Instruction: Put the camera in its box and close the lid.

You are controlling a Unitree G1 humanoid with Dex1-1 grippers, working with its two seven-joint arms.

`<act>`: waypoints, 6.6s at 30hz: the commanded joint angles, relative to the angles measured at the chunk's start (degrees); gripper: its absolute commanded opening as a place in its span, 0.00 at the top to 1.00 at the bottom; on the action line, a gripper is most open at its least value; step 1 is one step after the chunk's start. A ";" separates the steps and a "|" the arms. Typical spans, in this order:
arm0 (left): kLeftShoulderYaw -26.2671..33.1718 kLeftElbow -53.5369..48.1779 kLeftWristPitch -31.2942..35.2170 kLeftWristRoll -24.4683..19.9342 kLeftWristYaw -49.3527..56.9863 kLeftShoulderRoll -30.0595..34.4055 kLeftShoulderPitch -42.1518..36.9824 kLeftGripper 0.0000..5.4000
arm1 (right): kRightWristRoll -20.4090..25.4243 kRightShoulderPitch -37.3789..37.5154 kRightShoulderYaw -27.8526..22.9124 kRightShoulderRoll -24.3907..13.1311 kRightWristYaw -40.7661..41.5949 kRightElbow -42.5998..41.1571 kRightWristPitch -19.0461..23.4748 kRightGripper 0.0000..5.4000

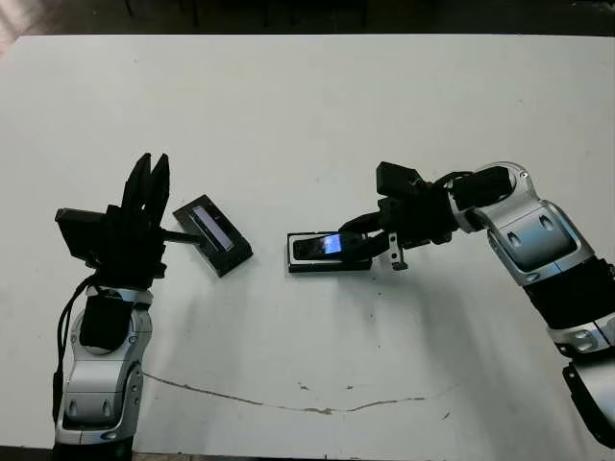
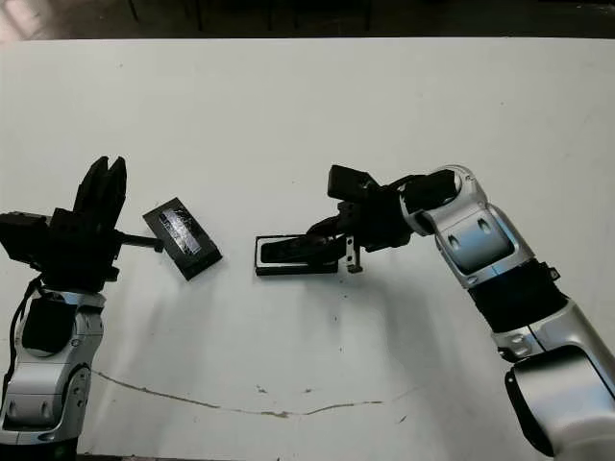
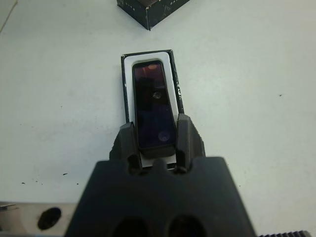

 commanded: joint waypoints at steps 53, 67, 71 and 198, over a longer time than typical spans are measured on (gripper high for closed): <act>0.35 2.49 -1.66 0.01 -0.81 0.51 1.45 1.00 | -12.15 25.68 -15.30 5.95 -42.86 -23.51 -28.94 0.48; 0.67 2.07 -2.02 0.59 -0.63 0.94 1.91 1.00 | -21.16 24.07 -8.20 1.83 -36.28 -21.44 -29.62 1.00; 0.57 1.84 -2.04 0.73 -0.70 0.99 2.05 1.00 | -22.60 23.50 -6.84 1.65 -34.48 -18.93 -27.10 1.00; 14.15 -20.21 36.78 -3.88 -29.09 15.51 -4.21 1.00 | 14.40 30.37 -31.01 4.68 -41.27 -23.66 -12.74 1.00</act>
